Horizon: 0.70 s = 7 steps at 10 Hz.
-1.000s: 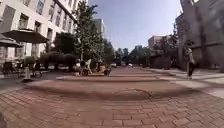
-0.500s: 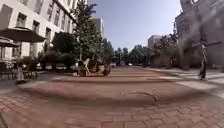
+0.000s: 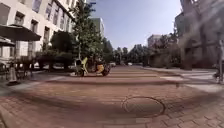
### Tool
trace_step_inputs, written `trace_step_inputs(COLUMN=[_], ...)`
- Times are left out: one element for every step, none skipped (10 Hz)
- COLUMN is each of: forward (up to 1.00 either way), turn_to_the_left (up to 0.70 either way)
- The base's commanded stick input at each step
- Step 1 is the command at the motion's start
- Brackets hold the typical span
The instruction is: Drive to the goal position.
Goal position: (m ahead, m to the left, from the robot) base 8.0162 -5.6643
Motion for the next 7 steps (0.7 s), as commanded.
trace_step_inputs(forward=[0.7, 0.7, 0.7, 0.7, 0.7, 0.7, 0.7], turn_to_the_left=[0.0, 0.0, 0.0, 0.0, 0.0, 0.0, 0.0])
